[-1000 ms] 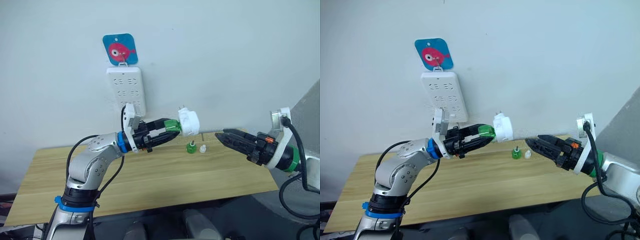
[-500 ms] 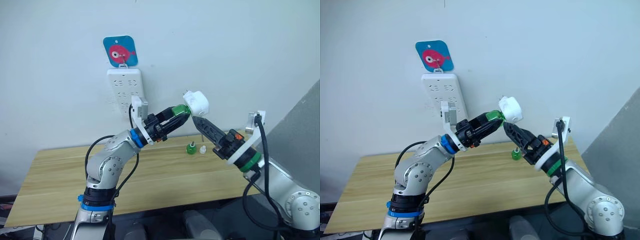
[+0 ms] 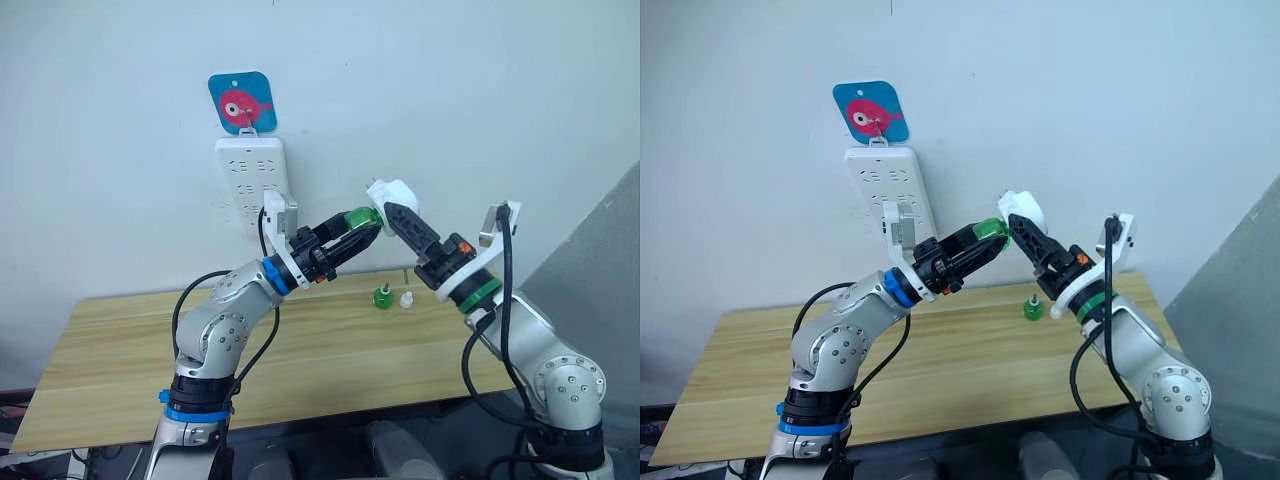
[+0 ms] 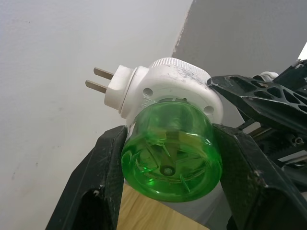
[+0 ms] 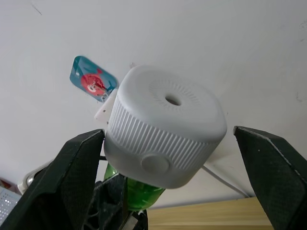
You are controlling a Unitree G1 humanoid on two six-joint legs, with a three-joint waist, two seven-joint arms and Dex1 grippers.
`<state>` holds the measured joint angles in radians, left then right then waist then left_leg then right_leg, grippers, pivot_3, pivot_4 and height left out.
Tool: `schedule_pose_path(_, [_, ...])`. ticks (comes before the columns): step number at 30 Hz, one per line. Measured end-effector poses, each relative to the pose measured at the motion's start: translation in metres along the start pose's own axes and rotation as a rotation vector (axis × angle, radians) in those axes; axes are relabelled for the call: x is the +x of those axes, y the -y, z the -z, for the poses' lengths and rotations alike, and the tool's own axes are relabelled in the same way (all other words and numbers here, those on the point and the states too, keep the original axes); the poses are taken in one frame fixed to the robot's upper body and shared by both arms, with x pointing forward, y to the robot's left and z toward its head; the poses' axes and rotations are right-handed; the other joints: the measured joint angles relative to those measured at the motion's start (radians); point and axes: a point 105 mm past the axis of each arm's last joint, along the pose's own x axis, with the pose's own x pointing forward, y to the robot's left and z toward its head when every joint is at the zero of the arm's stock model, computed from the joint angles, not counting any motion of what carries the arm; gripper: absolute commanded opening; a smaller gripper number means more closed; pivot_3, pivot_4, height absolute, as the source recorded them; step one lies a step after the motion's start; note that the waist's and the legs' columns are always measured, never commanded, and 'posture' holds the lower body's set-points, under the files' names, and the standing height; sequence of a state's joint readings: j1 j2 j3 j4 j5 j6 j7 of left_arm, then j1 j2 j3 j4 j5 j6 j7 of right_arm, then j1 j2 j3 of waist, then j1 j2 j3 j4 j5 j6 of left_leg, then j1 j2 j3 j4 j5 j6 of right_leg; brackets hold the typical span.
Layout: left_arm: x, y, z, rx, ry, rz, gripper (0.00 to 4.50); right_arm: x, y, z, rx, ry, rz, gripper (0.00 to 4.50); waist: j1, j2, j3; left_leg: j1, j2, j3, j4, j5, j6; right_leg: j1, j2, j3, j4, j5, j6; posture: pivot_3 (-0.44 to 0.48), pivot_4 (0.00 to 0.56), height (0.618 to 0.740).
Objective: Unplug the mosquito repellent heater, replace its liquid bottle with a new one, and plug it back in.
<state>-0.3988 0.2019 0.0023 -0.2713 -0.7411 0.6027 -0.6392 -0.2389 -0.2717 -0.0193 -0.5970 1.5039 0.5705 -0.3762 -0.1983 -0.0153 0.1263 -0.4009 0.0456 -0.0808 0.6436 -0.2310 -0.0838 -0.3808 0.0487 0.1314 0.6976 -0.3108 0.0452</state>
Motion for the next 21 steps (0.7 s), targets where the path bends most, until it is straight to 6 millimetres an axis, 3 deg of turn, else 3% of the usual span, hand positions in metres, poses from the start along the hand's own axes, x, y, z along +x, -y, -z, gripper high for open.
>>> schedule_pose_path(10, [0.0024,0.0038,0.0027,0.014,-0.014,0.014,2.39,0.0095,-0.0016,-0.0004,0.069,0.038,-0.015,4.50,-0.002,0.000,0.000,0.000,0.000,0.000,0.000,0.000,0.000,0.000,0.000,0.000,0.000,0.000,0.000,-0.215,0.054,0.740])
schedule_pose_path(13, [0.0027,0.0046,0.0031,0.019,-0.016,0.016,2.39,0.0105,0.0015,0.0000,0.081,0.037,-0.014,3.93,-0.002,0.000,0.000,0.000,0.000,0.000,0.000,0.000,0.000,0.000,0.000,0.000,0.000,0.000,0.000,-0.211,0.054,0.740])
schedule_pose_path(15, [0.0028,0.0052,0.0051,0.020,-0.023,0.018,2.39,0.0106,-0.0005,0.0002,0.088,0.038,-0.030,3.28,-0.001,0.000,0.000,0.000,0.000,0.000,0.000,0.000,0.000,0.000,0.000,0.000,0.000,0.000,0.000,-0.211,0.054,0.740])
schedule_pose_path(21, [0.0013,0.0061,0.0058,0.052,-0.018,0.013,2.39,0.0108,-0.0026,0.0019,0.097,0.034,-0.048,3.18,-0.001,0.000,0.000,0.000,0.000,0.000,0.000,0.000,0.000,0.000,0.000,0.000,0.000,0.000,0.000,-0.207,0.053,0.740])
